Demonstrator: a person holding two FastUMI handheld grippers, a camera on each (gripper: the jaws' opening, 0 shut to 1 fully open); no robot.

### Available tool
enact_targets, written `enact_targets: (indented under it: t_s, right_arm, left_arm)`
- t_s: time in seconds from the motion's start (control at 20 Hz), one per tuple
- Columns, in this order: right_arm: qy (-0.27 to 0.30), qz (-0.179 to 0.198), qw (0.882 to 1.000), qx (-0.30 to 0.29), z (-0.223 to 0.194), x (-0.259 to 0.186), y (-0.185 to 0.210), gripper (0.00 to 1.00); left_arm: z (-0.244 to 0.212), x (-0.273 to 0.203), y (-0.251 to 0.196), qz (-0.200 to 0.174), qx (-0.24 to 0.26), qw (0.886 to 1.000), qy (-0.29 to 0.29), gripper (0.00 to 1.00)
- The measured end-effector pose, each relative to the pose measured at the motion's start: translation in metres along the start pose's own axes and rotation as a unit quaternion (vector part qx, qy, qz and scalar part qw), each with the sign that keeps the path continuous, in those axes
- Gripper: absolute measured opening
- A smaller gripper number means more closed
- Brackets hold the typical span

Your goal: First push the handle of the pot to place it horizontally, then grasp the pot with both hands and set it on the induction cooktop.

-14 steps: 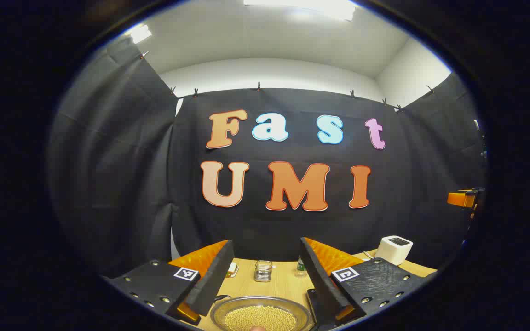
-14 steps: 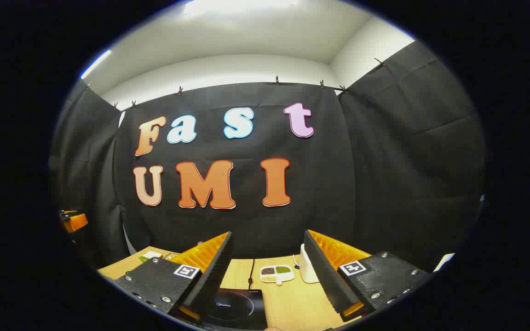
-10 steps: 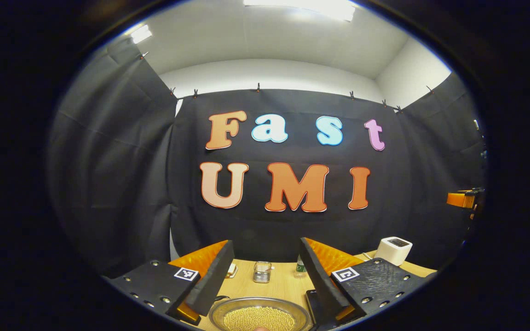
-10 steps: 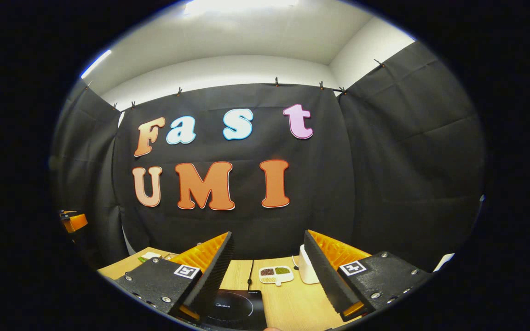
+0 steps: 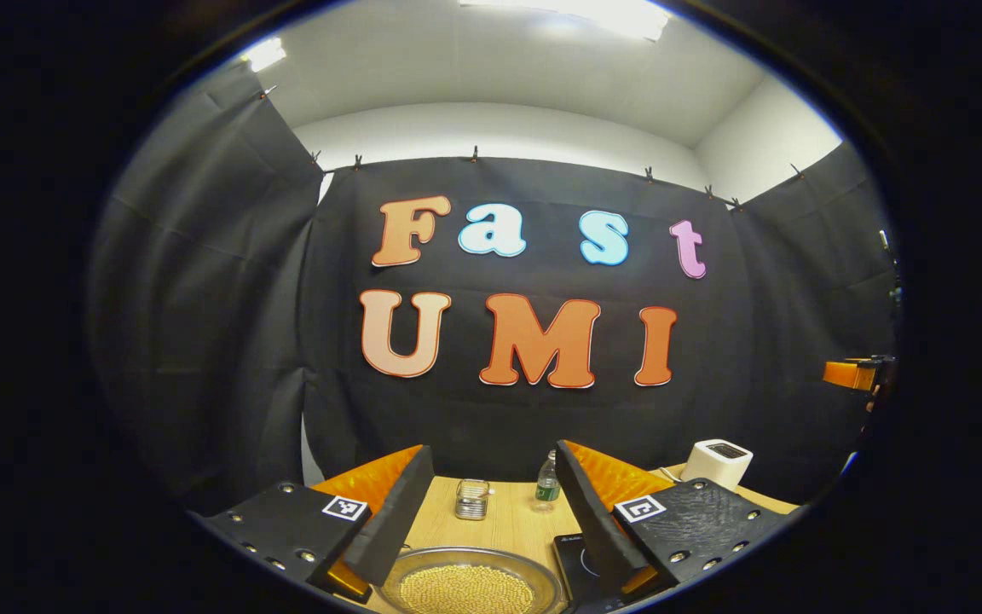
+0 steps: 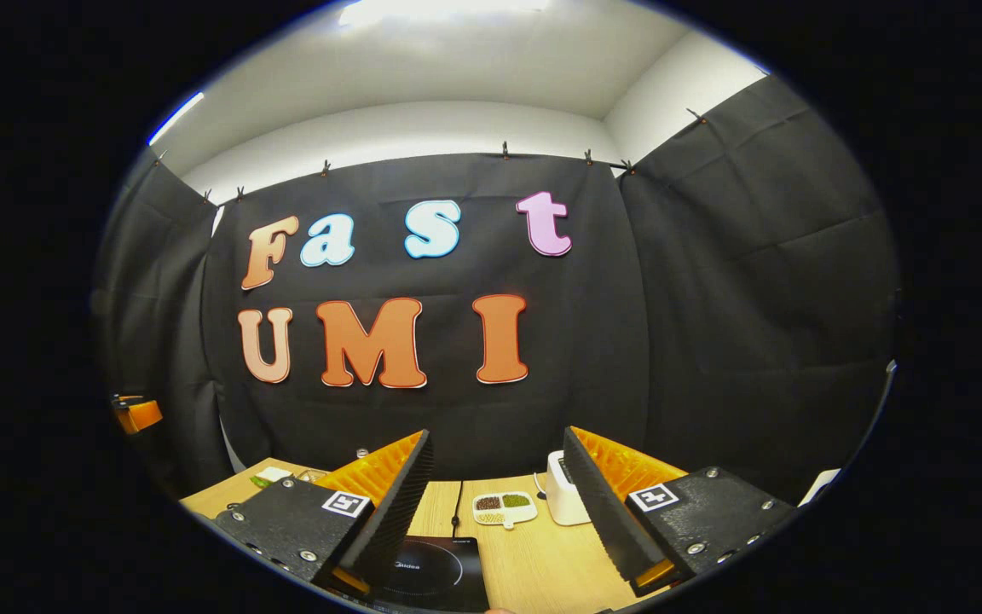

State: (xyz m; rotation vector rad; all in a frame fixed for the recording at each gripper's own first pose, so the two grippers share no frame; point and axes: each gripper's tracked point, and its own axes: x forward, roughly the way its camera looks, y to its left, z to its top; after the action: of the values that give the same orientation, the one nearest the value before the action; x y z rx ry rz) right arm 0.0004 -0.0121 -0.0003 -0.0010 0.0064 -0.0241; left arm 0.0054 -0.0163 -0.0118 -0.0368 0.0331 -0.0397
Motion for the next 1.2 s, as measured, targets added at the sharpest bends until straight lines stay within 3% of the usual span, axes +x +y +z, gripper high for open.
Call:
enact_targets:
  t_s: [0.25,0.3,0.45,0.5,0.6,0.65,0.7,0.75,0.85,0.9,1.2]
  right_arm:
    - [0.002,0.003,1.000,0.001,-0.003,-0.001,0.001,0.95]
    - [0.003,0.003,1.000,0.002,-0.002,-0.002,0.001,0.95]
    - [0.004,0.002,1.000,0.002,-0.003,-0.002,-0.001,0.95]
    - [0.004,0.002,1.000,0.002,-0.003,-0.002,-0.001,0.95]
    - [0.003,0.002,1.000,0.004,-0.003,-0.003,-0.001,0.95]
    - [0.004,0.003,1.000,0.005,-0.003,-0.003,-0.001,0.95]
    - [0.005,0.003,1.000,0.005,-0.005,-0.002,-0.001,0.95]
    - [0.005,0.003,1.000,0.004,-0.006,-0.003,-0.001,1.00]
    - [0.006,0.004,1.000,0.003,-0.006,-0.003,-0.002,1.00]
    - [0.007,0.003,1.000,0.003,-0.007,-0.002,-0.002,0.95]
    - [0.010,0.004,1.000,0.014,-0.012,0.000,-0.003,0.95]
  left_arm:
    - [-0.010,0.001,-0.005,-0.019,-0.011,1.000,0.011,0.94]
    - [-0.009,-0.001,-0.007,-0.025,-0.017,1.000,0.005,0.76]
    - [-0.010,-0.003,-0.009,-0.039,-0.033,0.999,-0.002,0.55]
    - [-0.016,-0.005,-0.007,-0.038,-0.032,0.999,0.002,0.39]
    - [-0.026,-0.005,-0.011,-0.048,-0.025,0.998,0.014,0.27]
    - [-0.032,-0.006,-0.014,-0.051,-0.024,0.998,0.023,0.27]
    - [-0.037,-0.007,-0.016,-0.057,-0.024,0.998,0.030,0.05]
    - [-0.041,-0.007,-0.020,-0.062,-0.024,0.997,0.036,0.04]
    - [-0.048,-0.013,-0.025,-0.073,-0.010,0.996,0.042,0.02]
    - [-0.052,-0.016,-0.025,-0.074,0.000,0.996,0.043,0.02]
    - [-0.099,-0.045,-0.040,-0.096,0.025,0.991,0.089,0.02]
